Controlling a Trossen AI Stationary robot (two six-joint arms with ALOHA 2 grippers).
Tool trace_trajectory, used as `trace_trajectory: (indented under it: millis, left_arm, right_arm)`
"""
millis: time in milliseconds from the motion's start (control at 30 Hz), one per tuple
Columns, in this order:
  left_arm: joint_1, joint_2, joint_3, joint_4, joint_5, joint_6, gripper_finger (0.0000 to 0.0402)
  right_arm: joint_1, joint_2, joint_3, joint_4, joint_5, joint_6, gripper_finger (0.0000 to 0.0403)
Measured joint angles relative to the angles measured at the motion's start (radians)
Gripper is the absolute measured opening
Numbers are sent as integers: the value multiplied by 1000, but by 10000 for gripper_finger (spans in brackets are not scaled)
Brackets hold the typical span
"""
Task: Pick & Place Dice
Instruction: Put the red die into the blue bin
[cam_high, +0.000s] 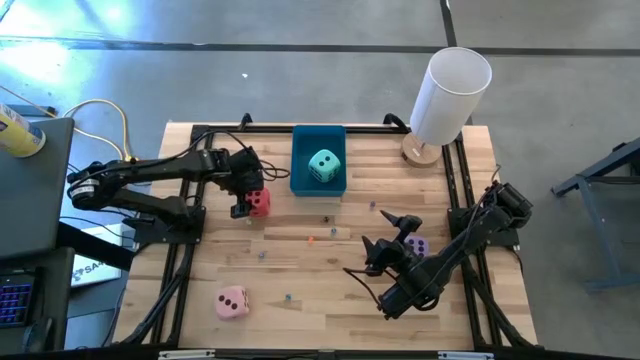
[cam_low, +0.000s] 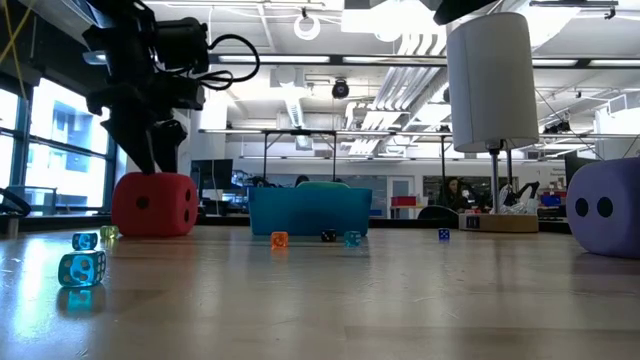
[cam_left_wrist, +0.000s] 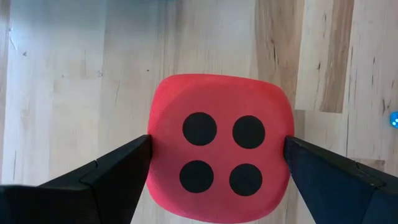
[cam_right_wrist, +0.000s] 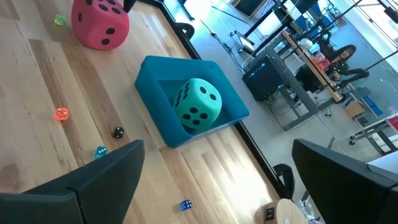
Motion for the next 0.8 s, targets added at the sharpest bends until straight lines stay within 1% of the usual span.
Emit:
trace_trajectory:
  millis: [133,333,667,800]
  left_arm:
    - [0,18,0,0,0,0,354]
    - [1,84,8,0,20,23,354]
    - [46,95,6,21,99,27,354]
    - [78,97,2,28,124,-29,354]
  right_arm:
    - [0,0,0,1,0,-1,400]
    - [0,0,0,3,0,-2,400]
    - [0,0,0,5,0,-3,400]
    - [0,0,0,5,0,-3,400]
